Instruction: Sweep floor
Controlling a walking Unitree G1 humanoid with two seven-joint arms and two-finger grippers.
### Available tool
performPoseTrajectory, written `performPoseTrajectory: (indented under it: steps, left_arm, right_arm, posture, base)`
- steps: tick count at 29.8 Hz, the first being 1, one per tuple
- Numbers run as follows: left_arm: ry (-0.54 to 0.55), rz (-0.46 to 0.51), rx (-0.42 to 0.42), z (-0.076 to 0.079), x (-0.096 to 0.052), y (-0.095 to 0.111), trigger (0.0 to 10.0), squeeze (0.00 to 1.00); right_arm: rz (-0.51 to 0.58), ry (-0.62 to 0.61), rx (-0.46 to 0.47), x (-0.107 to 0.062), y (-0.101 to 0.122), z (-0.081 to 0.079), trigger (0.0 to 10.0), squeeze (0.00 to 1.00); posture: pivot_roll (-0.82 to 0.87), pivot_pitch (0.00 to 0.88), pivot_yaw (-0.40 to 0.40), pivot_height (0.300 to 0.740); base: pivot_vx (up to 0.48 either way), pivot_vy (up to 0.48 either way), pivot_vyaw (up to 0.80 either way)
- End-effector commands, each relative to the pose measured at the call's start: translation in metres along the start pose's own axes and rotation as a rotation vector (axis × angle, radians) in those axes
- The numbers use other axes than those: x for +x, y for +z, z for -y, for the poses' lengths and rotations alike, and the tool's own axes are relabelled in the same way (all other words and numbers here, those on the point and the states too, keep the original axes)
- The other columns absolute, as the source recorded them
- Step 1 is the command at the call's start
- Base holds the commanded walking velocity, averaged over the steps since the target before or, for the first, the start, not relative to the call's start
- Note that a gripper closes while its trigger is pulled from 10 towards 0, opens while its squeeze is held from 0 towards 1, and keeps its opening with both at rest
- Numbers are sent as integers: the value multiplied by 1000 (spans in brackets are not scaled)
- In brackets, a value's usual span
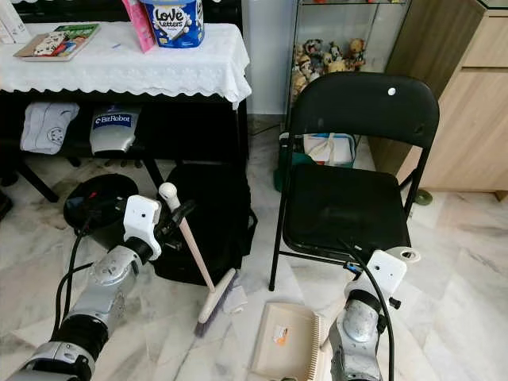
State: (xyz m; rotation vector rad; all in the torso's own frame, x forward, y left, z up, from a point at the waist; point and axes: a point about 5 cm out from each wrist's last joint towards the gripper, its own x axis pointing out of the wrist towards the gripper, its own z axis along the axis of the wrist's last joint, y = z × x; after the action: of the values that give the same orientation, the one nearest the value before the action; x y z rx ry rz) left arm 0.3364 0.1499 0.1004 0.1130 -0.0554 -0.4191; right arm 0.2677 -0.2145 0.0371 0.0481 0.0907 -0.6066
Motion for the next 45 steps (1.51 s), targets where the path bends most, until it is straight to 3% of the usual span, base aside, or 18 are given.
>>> performPoseTrajectory:
  steps: [1, 35, 45]
  left_arm:
    - [-25, -16, 17, -6, -2, 1, 10000, 0]
    - [-307, -75, -14, -20, -17, 6, 10000, 0]
    - [-285, -44, -1, -30, -25, 17, 10000, 0]
  right_arm:
    - [-19, -4, 20, -3, -3, -1, 10000, 0]
    - [-21, 6, 16, -2, -3, -1, 10000, 0]
    - [-21, 10, 15, 0, -3, -1, 10000, 0]
  posture:
    - [-27, 128, 67, 740]
    - [-24, 127, 57, 740]
    - [-17, 124, 50, 740]
  base:
    - [0, 0, 0]
    - [0, 0, 0]
    - [0, 0, 0]
